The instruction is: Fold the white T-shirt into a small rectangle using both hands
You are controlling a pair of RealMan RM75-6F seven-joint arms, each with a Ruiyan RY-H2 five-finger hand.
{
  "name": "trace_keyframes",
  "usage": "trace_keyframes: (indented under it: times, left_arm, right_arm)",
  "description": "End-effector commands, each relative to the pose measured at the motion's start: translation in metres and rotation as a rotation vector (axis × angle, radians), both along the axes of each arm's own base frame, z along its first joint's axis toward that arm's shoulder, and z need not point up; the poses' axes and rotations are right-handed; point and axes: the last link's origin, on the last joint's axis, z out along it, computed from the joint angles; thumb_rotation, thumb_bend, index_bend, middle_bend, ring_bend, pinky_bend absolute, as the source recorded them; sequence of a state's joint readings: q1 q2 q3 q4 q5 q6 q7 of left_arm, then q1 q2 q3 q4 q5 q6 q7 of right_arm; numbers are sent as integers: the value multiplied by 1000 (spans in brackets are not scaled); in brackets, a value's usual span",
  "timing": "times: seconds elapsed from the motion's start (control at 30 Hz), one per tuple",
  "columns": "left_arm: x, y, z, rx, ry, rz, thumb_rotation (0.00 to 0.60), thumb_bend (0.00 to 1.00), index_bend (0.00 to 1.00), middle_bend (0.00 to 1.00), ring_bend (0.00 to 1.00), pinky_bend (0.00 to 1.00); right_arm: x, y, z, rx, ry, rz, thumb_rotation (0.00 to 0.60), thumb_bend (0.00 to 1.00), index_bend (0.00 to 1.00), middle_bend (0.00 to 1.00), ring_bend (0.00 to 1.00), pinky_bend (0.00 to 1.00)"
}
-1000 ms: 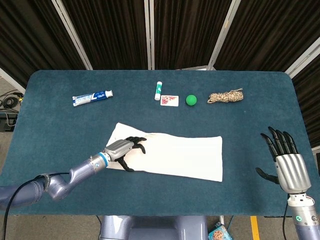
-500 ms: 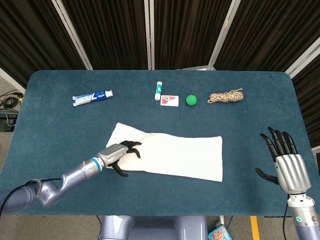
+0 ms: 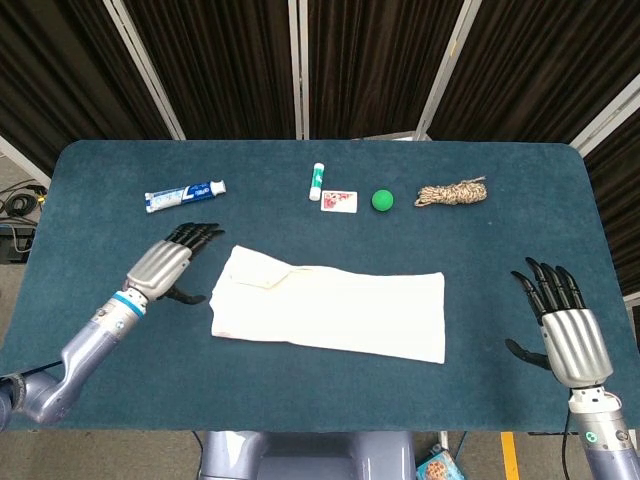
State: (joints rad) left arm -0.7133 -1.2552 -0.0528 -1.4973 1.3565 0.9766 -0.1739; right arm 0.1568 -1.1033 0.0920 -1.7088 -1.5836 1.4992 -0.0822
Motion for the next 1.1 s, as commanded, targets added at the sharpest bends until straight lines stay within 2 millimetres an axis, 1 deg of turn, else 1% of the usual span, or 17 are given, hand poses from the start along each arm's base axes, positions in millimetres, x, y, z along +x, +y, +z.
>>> trace_keyframes:
  times: [0.03, 0.07, 0.1, 0.23, 0.3, 0.47, 0.5, 0.57, 0.63, 0.7, 0.8, 0.87, 1.0, 1.1]
  left_arm:
    - [-34, -20, 39, 237, 70, 128, 600, 0, 0, 0, 0, 0]
    - [-45, -33, 49, 287, 94, 188, 600, 0, 0, 0, 0, 0]
    - [-47, -39, 53, 304, 111, 209, 600, 0, 0, 0, 0, 0]
    - [-50, -51, 61, 336, 150, 248, 600, 0, 0, 0, 0, 0]
    - [-51, -62, 67, 364, 170, 279, 600, 0, 0, 0, 0, 0]
    - [-56, -76, 73, 405, 202, 300, 600, 0, 0, 0, 0, 0]
    - [-59, -79, 74, 404, 206, 311, 600, 0, 0, 0, 0, 0]
    - [-59, -81, 77, 407, 220, 303, 600, 0, 0, 0, 0, 0]
    - [-59, -80, 80, 419, 218, 298, 600, 0, 0, 0, 0, 0]
    - [-58, -81, 83, 432, 210, 294, 600, 0, 0, 0, 0, 0]
    - [-56, -84, 85, 439, 209, 287, 600, 0, 0, 0, 0, 0]
    - [-56, -85, 86, 447, 212, 282, 600, 0, 0, 0, 0, 0]
    - [-55, -86, 86, 450, 215, 277, 600, 0, 0, 0, 0, 0]
    - [-55, -86, 85, 441, 218, 277, 600, 0, 0, 0, 0, 0]
  right_arm:
    - [0, -1, -2, 14, 6, -1, 600, 0, 165, 3, 0, 0]
    - [-1, -1, -7, 37, 15, -4, 600, 0, 166, 2, 0, 0]
    - [-2, -2, -9, 49, 21, -3, 600, 0, 168, 2, 0, 0]
    - [-2, -3, -15, 79, 38, 1, 600, 0, 173, 2, 0, 0]
    - [-4, -7, -21, 120, 67, 11, 600, 0, 172, 2, 0, 0]
    - [-6, -23, -37, 243, 146, 57, 600, 0, 178, 5, 0, 0]
    - [-5, -32, -48, 311, 173, 91, 600, 0, 186, 7, 0, 0]
    - [-8, -45, -61, 385, 186, 131, 600, 0, 206, 8, 0, 0]
    - [-12, -52, -69, 419, 196, 160, 600, 0, 215, 8, 0, 0]
    - [-16, -59, -83, 461, 219, 201, 600, 0, 215, 9, 0, 0]
    - [-24, -67, -99, 508, 258, 233, 600, 0, 192, 11, 0, 0]
    - [-26, -71, -107, 529, 284, 255, 600, 0, 172, 7, 0, 0]
    - [-25, -83, -121, 539, 304, 296, 600, 0, 167, 7, 0, 0]
    - [-23, -97, -128, 525, 330, 336, 600, 0, 167, 15, 0, 0]
